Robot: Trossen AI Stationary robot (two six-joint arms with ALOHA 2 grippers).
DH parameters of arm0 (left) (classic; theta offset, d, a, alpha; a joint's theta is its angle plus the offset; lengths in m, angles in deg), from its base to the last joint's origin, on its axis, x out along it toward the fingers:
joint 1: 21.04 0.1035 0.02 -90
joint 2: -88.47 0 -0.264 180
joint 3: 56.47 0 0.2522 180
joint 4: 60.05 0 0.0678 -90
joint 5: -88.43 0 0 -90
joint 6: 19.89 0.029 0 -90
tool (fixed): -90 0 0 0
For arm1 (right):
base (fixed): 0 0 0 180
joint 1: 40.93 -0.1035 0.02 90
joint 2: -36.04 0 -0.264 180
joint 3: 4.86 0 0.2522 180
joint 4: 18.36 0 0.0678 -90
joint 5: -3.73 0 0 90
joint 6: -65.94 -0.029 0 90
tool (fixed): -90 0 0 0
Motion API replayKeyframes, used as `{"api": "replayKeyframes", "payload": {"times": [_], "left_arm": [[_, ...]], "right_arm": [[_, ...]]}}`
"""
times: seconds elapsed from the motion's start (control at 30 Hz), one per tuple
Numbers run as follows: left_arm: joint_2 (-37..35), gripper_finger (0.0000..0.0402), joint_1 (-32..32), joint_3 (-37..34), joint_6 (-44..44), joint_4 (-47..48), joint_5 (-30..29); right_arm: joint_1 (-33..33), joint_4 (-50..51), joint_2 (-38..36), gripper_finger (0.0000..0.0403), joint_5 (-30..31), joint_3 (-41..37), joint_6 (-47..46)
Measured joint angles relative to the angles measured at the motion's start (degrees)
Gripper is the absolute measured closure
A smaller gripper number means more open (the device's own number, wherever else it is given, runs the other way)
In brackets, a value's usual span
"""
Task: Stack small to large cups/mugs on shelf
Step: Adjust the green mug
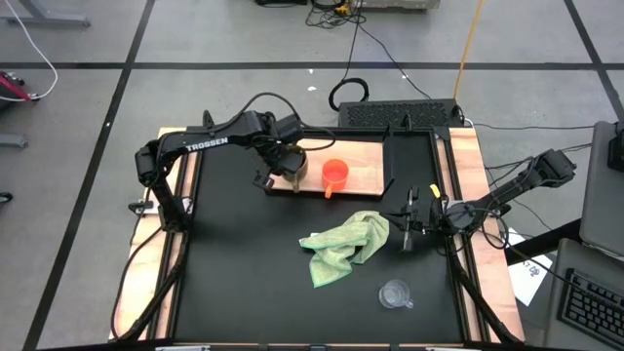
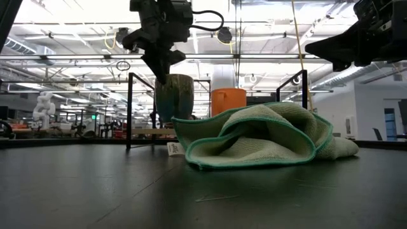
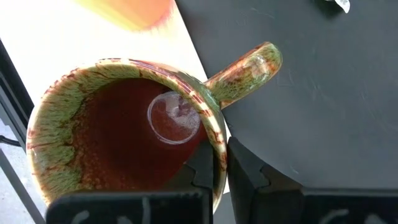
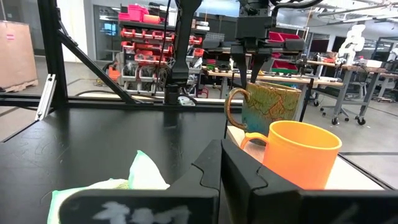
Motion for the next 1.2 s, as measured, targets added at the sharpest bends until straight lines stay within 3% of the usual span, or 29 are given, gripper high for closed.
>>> {"api": "replayKeyframes", "payload": {"times": [0.43,1.2], "left_arm": [[0.00,0.0382,-0.44,-0.73,3.44,1.51,-2.69],[0.00,0.0382,-0.48,-0.73,3.07,-0.17,-2.04]], "right_arm": [[0.00,0.04,0.00,0.0403,0.00,0.01,-0.02],[0.00,0.14,0.00,0.0403,0.00,0.01,-0.04]]}}
